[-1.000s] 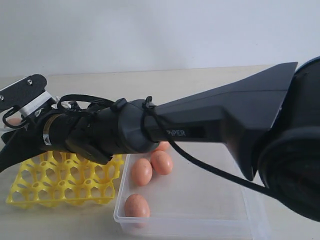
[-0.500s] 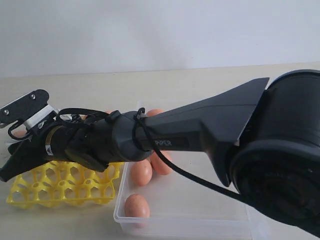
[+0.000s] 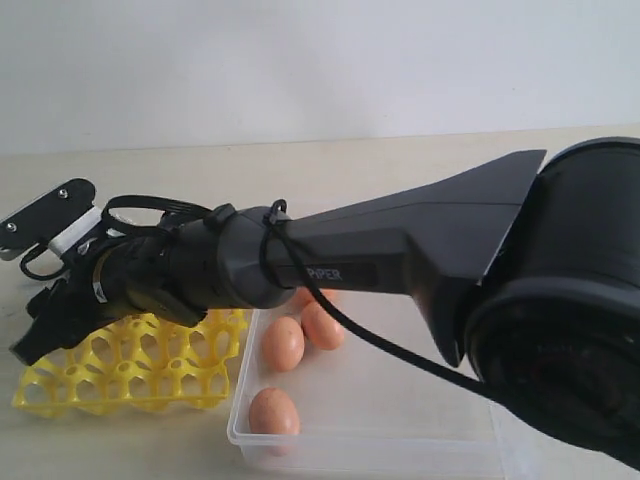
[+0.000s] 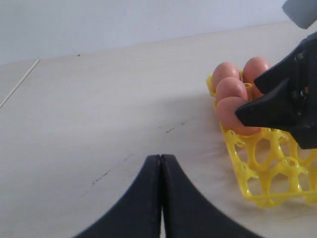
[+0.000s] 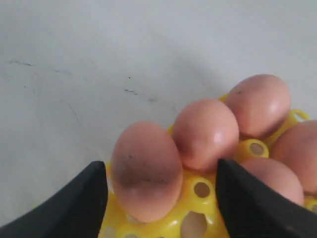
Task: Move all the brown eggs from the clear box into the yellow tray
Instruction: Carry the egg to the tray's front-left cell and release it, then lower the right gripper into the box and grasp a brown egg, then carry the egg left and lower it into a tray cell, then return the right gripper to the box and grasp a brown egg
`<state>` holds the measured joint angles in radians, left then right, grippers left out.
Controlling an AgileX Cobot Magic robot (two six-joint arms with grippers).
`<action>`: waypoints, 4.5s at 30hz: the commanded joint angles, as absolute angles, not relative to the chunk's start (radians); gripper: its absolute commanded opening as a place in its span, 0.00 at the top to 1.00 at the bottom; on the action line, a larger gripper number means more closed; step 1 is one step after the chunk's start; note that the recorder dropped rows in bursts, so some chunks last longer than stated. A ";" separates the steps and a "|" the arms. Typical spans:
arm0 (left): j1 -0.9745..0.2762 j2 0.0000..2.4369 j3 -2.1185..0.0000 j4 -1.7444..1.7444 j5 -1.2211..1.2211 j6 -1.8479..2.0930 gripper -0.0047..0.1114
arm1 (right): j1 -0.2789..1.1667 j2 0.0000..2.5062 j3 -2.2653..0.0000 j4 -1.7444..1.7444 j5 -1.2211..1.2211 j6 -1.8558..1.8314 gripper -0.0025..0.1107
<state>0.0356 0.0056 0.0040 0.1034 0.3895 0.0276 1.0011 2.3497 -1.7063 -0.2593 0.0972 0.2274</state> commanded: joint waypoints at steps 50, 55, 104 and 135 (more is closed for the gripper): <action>0.030 0.000 0.000 0.101 0.380 0.023 0.96 | 0.772 2.046 -1.287 -0.348 0.570 0.482 0.47; 0.030 0.000 0.000 0.101 0.380 0.023 0.96 | 0.772 2.079 -1.320 -0.342 0.624 0.464 0.53; 0.030 0.000 0.000 0.101 0.380 0.023 0.96 | 0.965 2.293 -1.578 0.046 -0.095 -0.077 0.86; 0.030 0.000 0.000 0.101 0.380 0.023 0.96 | 0.846 1.926 -1.436 -0.115 0.841 0.164 0.46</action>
